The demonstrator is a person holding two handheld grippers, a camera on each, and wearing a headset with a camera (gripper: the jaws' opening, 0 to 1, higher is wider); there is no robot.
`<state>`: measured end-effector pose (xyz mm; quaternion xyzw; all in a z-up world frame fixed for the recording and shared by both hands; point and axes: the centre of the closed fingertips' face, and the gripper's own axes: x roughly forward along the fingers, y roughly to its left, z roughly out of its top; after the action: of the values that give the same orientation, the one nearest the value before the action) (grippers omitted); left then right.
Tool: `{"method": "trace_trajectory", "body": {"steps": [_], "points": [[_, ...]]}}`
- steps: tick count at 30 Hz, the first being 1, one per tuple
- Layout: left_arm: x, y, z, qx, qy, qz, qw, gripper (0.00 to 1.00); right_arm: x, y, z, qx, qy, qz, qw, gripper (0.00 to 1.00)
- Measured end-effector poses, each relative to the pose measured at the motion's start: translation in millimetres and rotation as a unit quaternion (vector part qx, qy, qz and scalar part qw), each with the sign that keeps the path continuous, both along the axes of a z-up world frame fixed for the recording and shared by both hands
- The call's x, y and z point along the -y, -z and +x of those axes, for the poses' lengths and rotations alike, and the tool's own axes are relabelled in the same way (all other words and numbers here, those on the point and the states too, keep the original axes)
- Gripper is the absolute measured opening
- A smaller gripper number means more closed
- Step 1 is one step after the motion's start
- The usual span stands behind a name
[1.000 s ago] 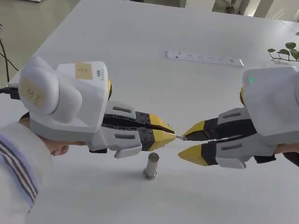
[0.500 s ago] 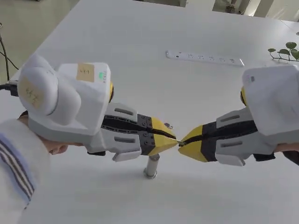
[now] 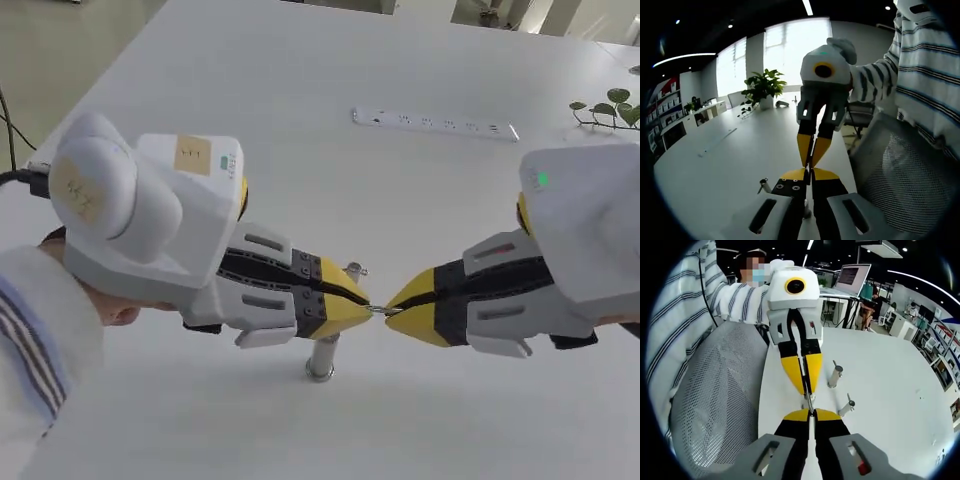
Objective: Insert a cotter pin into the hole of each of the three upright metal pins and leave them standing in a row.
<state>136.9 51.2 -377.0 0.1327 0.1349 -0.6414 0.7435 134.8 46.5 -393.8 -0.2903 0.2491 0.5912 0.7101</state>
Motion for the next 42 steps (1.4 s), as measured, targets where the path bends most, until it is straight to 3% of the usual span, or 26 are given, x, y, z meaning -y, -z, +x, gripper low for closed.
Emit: {"method": "trace_trajectory", "body": {"steps": [2,4,11,16,19,26,35,42], "points": [[-0.4,1.2,1.0,0.006,0.000,0.004,1.0000,0.00,-0.4,0.2,-1.1,-0.001,-0.001,0.000,1.0000,0.00],[-0.9,2.8,1.6,0.001,-0.003,0.003,1.0000,0.02,-0.6,0.2,-1.0,0.000,-0.001,0.000,1.0000,0.00],[-6.4,13.4,3.9,0.002,-0.013,0.021,0.9997,0.21,2.6,0.5,4.8,0.003,0.014,-0.001,0.9999,0.00],[-11.7,25.7,3.5,-0.006,-0.017,0.042,0.9989,0.21,11.1,18.4,6.1,-0.008,0.027,-0.024,0.9993,0.00],[-13.5,31.0,3.7,0.003,-0.017,0.055,0.9983,0.20,13.9,29.1,3.4,-0.014,0.026,-0.036,0.9989,0.00],[-16.9,42.4,3.5,0.001,-0.016,0.077,0.9969,0.19,23.0,48.8,1.0,-0.023,0.034,-0.064,0.9971,0.00],[-20.7,51.8,8.6,-0.001,-0.022,0.096,0.9951,0.16,23.4,58.5,0.1,-0.031,0.033,-0.082,0.9956,0.00],[-22.6,53.6,13.2,0.002,-0.025,0.100,0.9947,0.15,18.5,59.9,1.9,-0.035,0.037,-0.079,0.9956,0.00]]}}
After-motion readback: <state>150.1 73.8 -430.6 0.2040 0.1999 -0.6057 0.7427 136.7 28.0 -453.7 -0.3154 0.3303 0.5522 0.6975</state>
